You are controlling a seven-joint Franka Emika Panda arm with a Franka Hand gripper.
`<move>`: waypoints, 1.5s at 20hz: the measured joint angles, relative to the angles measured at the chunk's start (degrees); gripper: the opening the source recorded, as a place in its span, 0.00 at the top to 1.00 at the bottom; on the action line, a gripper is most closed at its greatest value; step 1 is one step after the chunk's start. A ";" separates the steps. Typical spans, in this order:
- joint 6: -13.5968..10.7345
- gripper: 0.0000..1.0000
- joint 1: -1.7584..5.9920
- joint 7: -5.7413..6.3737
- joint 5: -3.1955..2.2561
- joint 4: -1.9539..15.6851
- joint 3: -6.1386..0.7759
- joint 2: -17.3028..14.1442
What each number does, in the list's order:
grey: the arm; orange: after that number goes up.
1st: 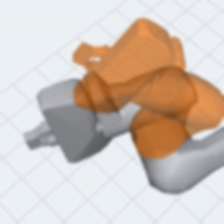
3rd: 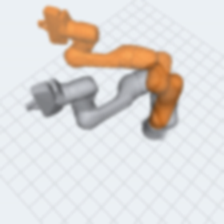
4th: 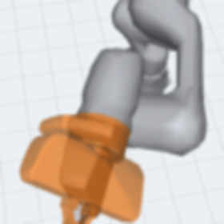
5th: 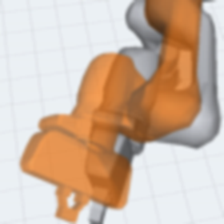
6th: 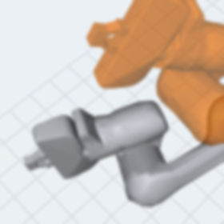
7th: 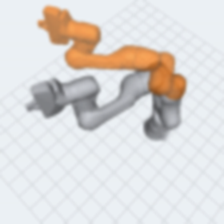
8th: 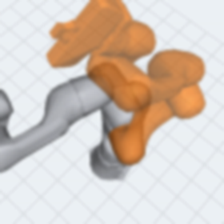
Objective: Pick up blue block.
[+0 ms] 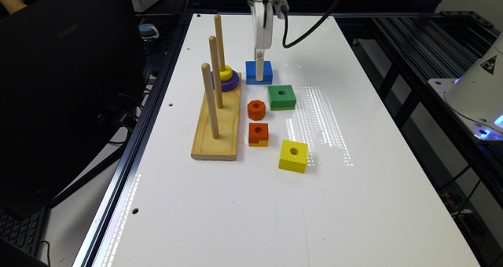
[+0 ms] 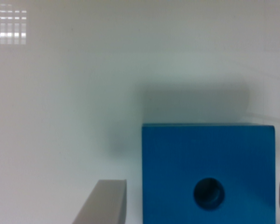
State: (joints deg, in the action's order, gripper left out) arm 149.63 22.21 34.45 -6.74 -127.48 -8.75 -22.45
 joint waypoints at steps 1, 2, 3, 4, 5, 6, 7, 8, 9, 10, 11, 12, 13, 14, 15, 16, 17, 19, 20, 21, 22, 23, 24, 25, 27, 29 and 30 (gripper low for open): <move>-0.01 0.00 -0.15 0.28 -0.03 0.08 -0.11 0.00; -0.01 0.00 -0.38 0.63 -0.10 0.13 -0.15 0.00; -0.01 0.00 -0.63 0.99 -0.21 0.16 -0.14 0.00; -0.01 0.00 -0.80 1.37 -0.41 0.18 -0.15 -0.01; 0.02 0.00 -0.93 1.69 -0.60 0.20 -0.14 -0.19; 0.12 0.00 -0.99 1.82 -0.70 0.29 -0.13 -0.52; 0.22 0.00 -0.99 1.83 -0.73 0.48 -0.12 -0.89; 0.23 0.00 -0.99 1.83 -0.74 0.86 -0.11 -1.35; 0.23 0.00 -0.99 1.83 -0.74 1.09 -0.11 -1.60; 0.23 0.00 -0.99 1.83 -0.74 1.25 -0.10 -1.76; 0.23 0.00 -0.98 1.83 -0.75 1.34 -0.06 -1.85; 0.23 0.00 -0.98 1.83 -0.76 1.38 -0.03 -1.89; 0.23 0.00 -0.98 1.83 -0.77 1.43 0.00 -1.94; 0.23 0.00 -0.98 1.83 -0.77 1.47 0.01 -1.97; 0.23 0.00 -0.98 1.83 -0.78 1.51 0.04 -2.01; 0.23 0.00 -0.96 1.83 -0.85 1.52 0.12 -2.02; 0.23 0.00 -0.94 1.83 -0.93 1.52 0.20 -2.02; 0.23 0.00 -0.92 1.83 -1.03 1.52 0.28 -2.02; 0.23 0.00 -0.92 1.83 -1.07 1.52 0.28 -2.02; 0.23 0.00 -0.92 1.83 -1.09 1.52 0.29 -2.03; 0.23 0.00 -0.92 1.83 -1.11 1.52 0.29 -2.03; 0.22 0.00 -0.92 1.83 -1.14 1.52 0.29 -2.09; 0.30 0.00 -0.93 1.83 -1.17 1.52 0.31 -2.37; 0.70 0.00 -0.92 1.85 -1.28 1.53 0.33 -2.90; 1.93 0.00 -0.92 1.93 -1.59 1.66 0.44 -4.09; 1.91 0.00 -0.92 1.93 -1.61 1.81 0.45 -4.17; 1.91 0.00 -0.93 1.93 -1.61 1.84 0.44 -4.19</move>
State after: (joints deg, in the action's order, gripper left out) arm 151.54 21.27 36.38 -8.35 -125.65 -8.31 -26.64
